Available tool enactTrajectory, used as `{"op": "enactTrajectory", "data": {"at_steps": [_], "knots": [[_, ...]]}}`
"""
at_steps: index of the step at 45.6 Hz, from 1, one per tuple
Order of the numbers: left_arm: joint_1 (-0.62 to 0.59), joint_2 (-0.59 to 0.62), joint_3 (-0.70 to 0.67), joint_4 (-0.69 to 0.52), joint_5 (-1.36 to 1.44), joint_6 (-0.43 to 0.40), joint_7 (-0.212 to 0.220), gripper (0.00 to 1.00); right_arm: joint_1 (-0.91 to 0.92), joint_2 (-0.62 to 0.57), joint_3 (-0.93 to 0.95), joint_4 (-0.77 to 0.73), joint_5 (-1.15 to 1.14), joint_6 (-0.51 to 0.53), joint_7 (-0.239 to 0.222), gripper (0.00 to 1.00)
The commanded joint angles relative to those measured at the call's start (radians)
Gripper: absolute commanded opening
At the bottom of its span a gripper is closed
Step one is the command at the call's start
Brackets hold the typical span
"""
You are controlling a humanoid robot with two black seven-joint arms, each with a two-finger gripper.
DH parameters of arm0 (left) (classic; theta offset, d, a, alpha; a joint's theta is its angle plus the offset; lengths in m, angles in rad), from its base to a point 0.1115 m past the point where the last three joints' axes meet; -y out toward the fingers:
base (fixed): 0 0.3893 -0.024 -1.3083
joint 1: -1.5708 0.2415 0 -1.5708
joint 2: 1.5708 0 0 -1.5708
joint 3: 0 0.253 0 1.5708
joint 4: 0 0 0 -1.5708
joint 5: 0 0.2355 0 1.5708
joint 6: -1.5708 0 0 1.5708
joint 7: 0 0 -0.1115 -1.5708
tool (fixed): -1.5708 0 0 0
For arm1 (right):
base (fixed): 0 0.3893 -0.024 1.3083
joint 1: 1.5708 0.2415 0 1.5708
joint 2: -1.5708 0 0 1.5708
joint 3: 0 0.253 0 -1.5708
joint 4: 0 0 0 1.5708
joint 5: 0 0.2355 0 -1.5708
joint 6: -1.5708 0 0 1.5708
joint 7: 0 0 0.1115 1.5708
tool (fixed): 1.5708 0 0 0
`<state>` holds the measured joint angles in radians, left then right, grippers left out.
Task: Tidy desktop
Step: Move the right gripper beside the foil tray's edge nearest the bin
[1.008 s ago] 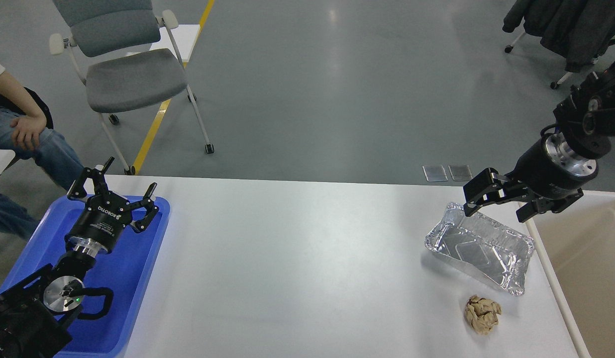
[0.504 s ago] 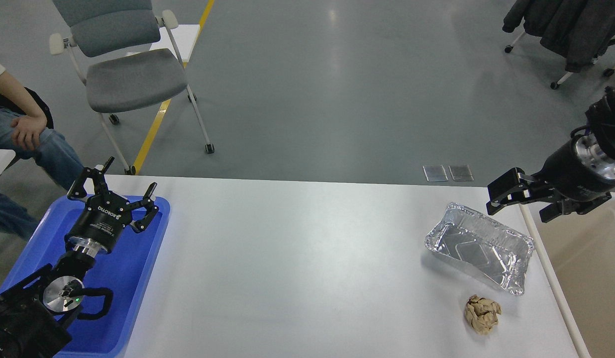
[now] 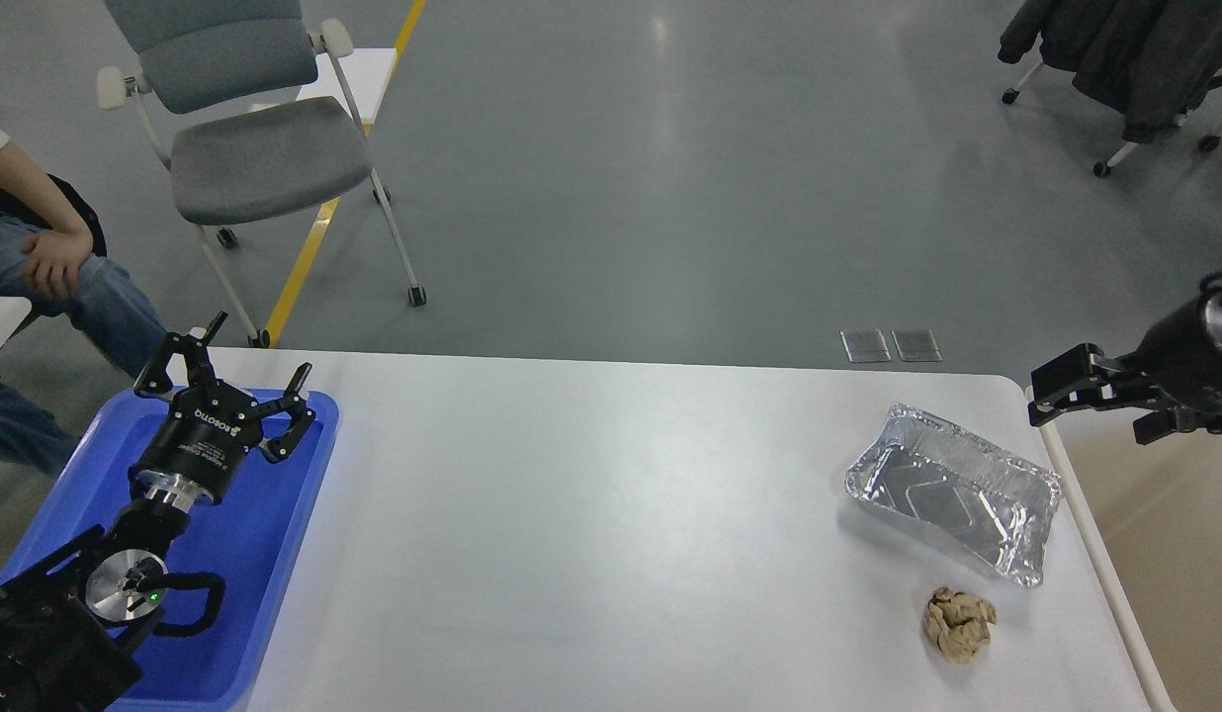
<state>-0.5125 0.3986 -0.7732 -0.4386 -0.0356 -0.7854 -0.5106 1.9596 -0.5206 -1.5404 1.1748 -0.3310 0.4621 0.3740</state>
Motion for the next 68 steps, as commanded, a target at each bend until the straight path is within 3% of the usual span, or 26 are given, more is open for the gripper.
{"op": "enactTrajectory", "data": {"at_steps": [1, 38, 68], "knots": [[0.000, 0.000, 0.000, 0.000, 0.000, 0.000, 0.000, 0.99, -0.175, -0.038, 0.013, -0.109, 0.004, -0.091, 0.000, 1.00], [0.000, 0.000, 0.000, 0.000, 0.000, 0.000, 0.000, 0.99, -0.630, -0.050, 0.230, -0.239, 0.026, -0.444, 0.002, 1.00], [0.000, -0.001, 0.000, 0.000, 0.000, 0.000, 0.000, 0.99, -0.812, 0.013, 0.330, -0.394, 0.142, -0.539, 0.003, 0.98]]}}
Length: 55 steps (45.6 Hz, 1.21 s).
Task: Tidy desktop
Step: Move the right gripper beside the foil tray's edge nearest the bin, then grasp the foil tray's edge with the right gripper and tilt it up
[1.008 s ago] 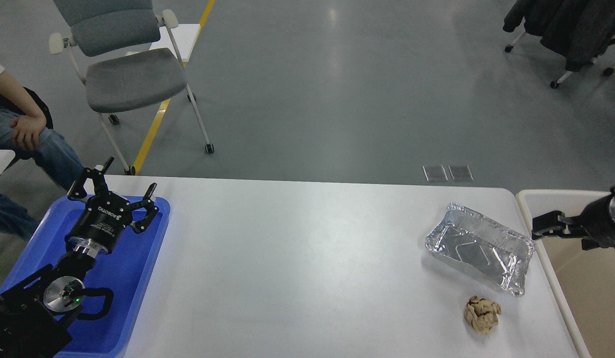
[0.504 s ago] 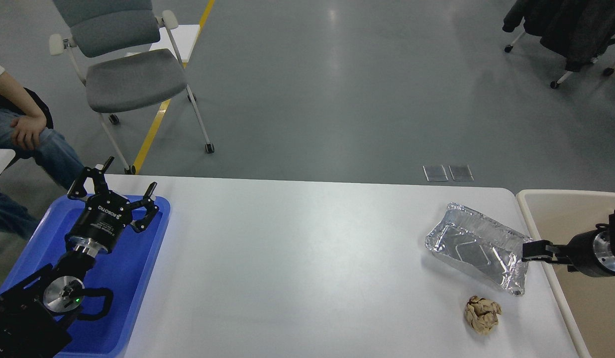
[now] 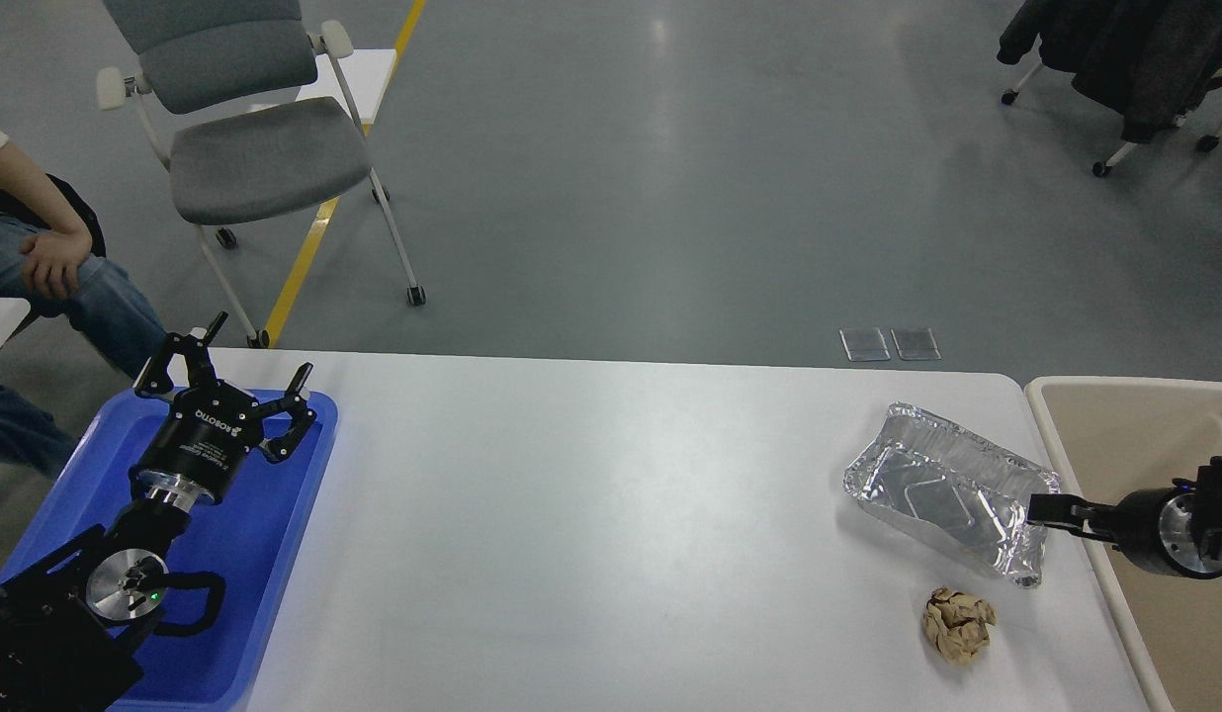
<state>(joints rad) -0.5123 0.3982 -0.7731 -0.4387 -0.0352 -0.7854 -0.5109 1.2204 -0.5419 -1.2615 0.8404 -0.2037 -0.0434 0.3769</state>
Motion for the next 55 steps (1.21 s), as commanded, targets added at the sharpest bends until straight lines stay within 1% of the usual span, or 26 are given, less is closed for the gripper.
{"op": "enactTrajectory", "data": {"at_steps": [1, 9, 17, 23, 24, 29, 30, 34, 41, 55], "knots": [[0.000, 0.001, -0.002, 0.000, 0.000, 0.000, 0.000, 0.99, -0.081, 0.037, 0.062, -0.066, 0.015, -0.033, 0.001, 0.98], [0.000, 0.001, -0.002, 0.000, 0.000, 0.000, 0.000, 0.99, -0.137, 0.077, 0.131, -0.115, 0.015, -0.058, 0.001, 0.97], [0.000, 0.001, -0.002, 0.000, 0.000, 0.000, 0.000, 0.99, -0.166, 0.099, 0.139, -0.136, 0.001, -0.087, 0.004, 0.84], [0.000, 0.001, -0.002, 0.000, 0.000, 0.000, 0.000, 0.99, -0.185, 0.109, 0.133, -0.161, -0.010, -0.095, 0.004, 0.71], [0.000, 0.001, -0.002, 0.000, 0.000, 0.000, 0.000, 0.99, -0.186, 0.109, 0.129, -0.162, -0.011, -0.095, 0.004, 0.67], [0.000, 0.001, -0.002, 0.000, 0.000, 0.000, 0.000, 0.99, -0.190, 0.112, 0.123, -0.164, -0.051, -0.095, 0.004, 0.37], [0.000, 0.001, -0.002, 0.000, 0.000, 0.000, 0.000, 0.99, -0.190, 0.115, 0.125, -0.164, -0.063, -0.095, 0.004, 0.33], [0.000, 0.001, -0.002, 0.000, 0.000, 0.000, 0.000, 0.99, -0.191, 0.117, 0.128, -0.164, -0.074, -0.095, 0.002, 0.18], [0.000, 0.001, -0.002, 0.000, 0.000, 0.000, 0.000, 0.99, -0.199, 0.125, 0.134, -0.168, -0.066, -0.093, 0.001, 0.00], [0.000, -0.001, -0.002, 0.000, 0.000, 0.000, 0.000, 0.99, -0.194, 0.123, 0.139, -0.165, -0.057, -0.089, 0.008, 0.00]]}}
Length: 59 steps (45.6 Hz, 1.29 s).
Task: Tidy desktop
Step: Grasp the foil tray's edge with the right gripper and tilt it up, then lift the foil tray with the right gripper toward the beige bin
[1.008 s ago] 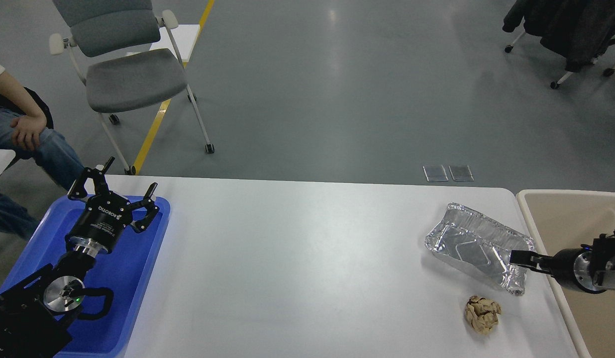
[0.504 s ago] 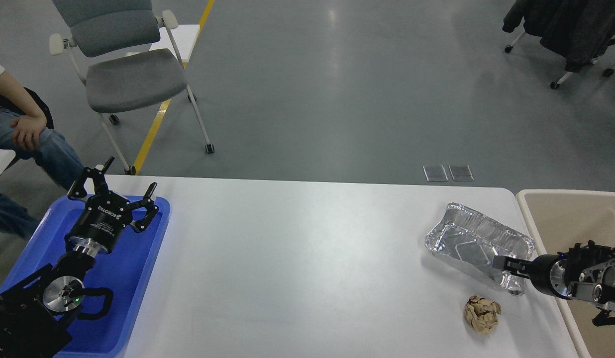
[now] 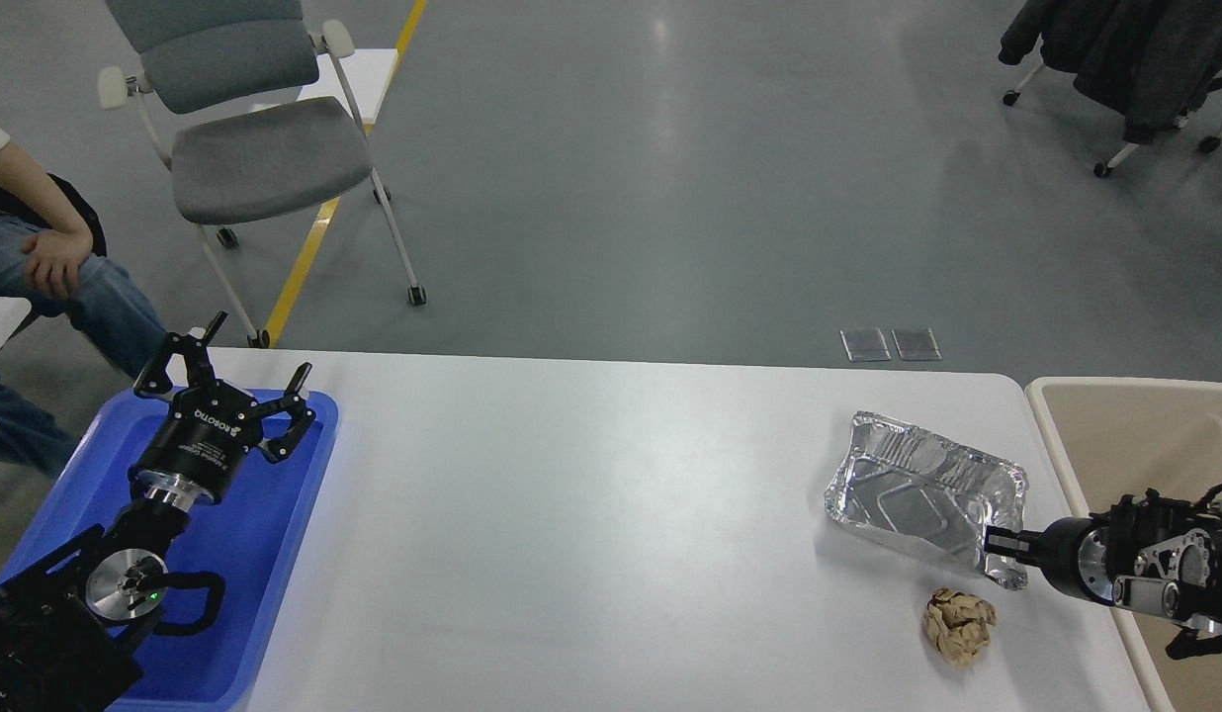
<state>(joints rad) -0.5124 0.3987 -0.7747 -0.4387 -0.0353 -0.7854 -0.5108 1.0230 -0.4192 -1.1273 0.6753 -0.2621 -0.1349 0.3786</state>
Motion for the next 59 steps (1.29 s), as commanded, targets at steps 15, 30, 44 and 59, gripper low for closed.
{"op": "enactTrajectory", "data": {"at_steps": [15, 30, 44, 59], "knots": [[0.000, -0.001, 0.002, 0.000, 0.000, 0.000, 0.000, 0.99, 0.141, -0.058, 0.034, 0.122, 0.000, 0.021, 0.008, 0.00], [-0.002, 0.000, 0.002, 0.000, 0.000, 0.000, 0.000, 0.99, 0.491, -0.197, -0.113, 0.383, -0.042, 0.115, 0.008, 0.00], [0.000, 0.000, 0.002, 0.000, 0.000, 0.000, 0.000, 0.99, 0.844, -0.326, -0.239, 0.538, -0.196, 0.279, 0.008, 0.00], [0.000, 0.000, 0.002, 0.000, 0.000, 0.000, 0.000, 0.99, 1.126, -0.392, -0.296, 0.567, -0.301, 0.498, 0.008, 0.00]]}}
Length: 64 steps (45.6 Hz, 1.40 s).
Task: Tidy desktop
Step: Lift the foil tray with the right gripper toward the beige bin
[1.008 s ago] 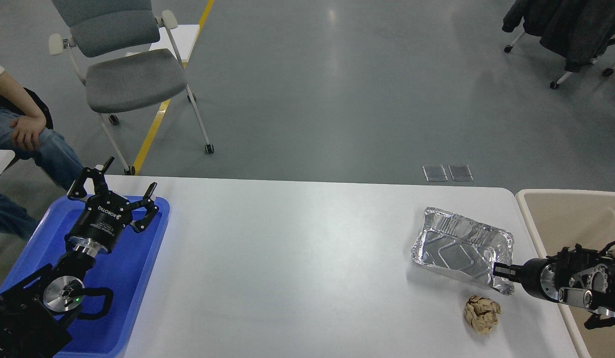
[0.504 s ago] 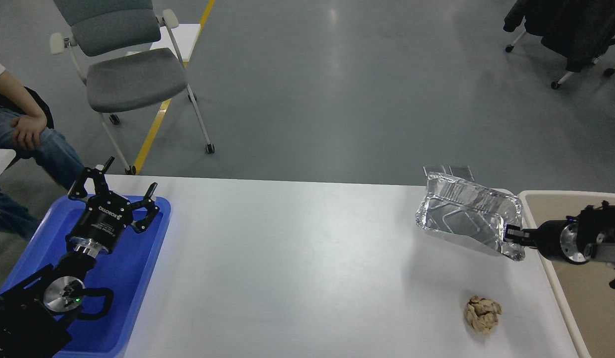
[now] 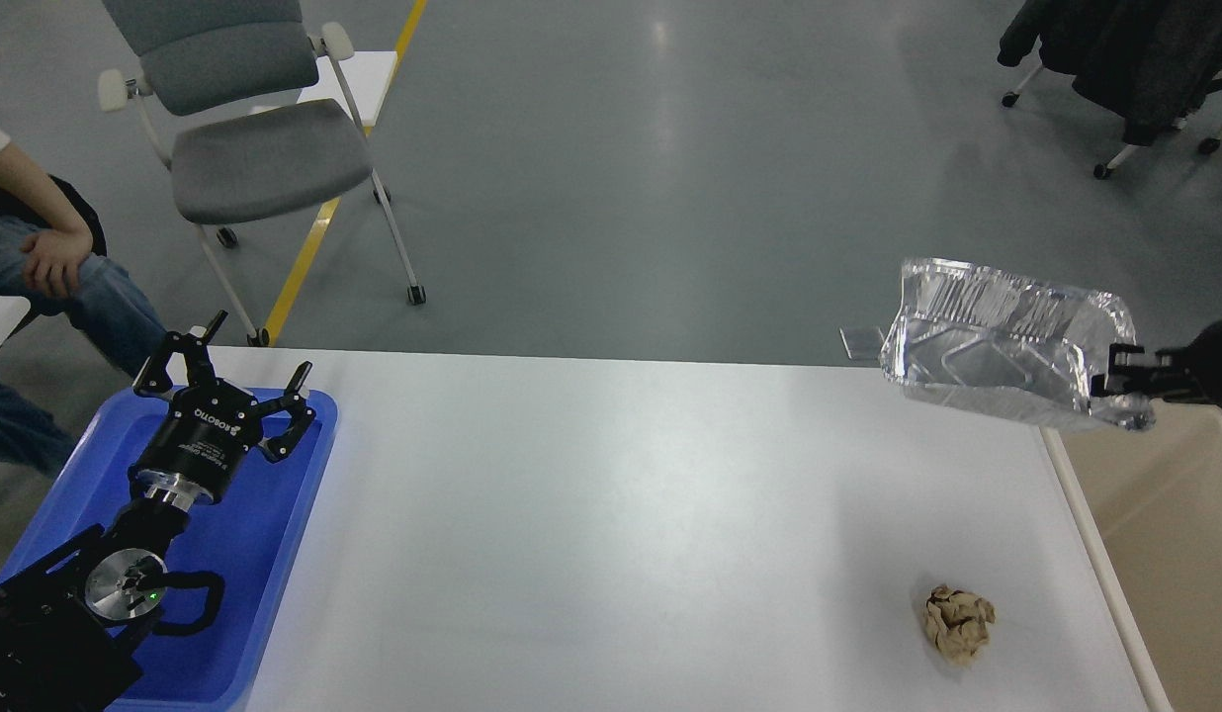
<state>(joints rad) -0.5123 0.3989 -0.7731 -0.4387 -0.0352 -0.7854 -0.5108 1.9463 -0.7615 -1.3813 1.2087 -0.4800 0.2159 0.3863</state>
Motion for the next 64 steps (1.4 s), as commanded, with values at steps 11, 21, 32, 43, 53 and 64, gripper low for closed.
{"op": "enactTrajectory", "data": {"at_steps": [11, 21, 32, 43, 53, 64], "knots": [[0.000, 0.000, 0.000, 0.000, 0.000, 0.000, 0.000, 0.99, 0.396, -0.050, -0.134, 0.090, -0.112, 0.281, 0.000, 0.00], [0.000, 0.000, 0.000, 0.000, 0.000, 0.000, 0.000, 0.99, 0.457, -0.047, -0.145, 0.114, -0.140, 0.313, 0.000, 0.00], [0.000, -0.002, 0.000, 0.000, 0.000, 0.000, 0.000, 0.99, 0.408, -0.050, -0.125, 0.092, -0.140, 0.309, -0.001, 0.00], [0.000, 0.000, 0.000, 0.000, 0.000, 0.000, 0.000, 0.99, 0.343, -0.166, -0.116, 0.031, -0.129, 0.307, 0.000, 0.00], [0.000, 0.000, 0.000, 0.000, -0.002, 0.000, 0.000, 0.99, 0.168, -0.254, -0.099, -0.210, -0.127, 0.313, 0.002, 0.00], [0.000, 0.000, 0.000, 0.000, -0.002, 0.000, 0.000, 0.99, -0.131, -0.311, 0.060, -0.409, -0.127, 0.315, 0.002, 0.00]]}}
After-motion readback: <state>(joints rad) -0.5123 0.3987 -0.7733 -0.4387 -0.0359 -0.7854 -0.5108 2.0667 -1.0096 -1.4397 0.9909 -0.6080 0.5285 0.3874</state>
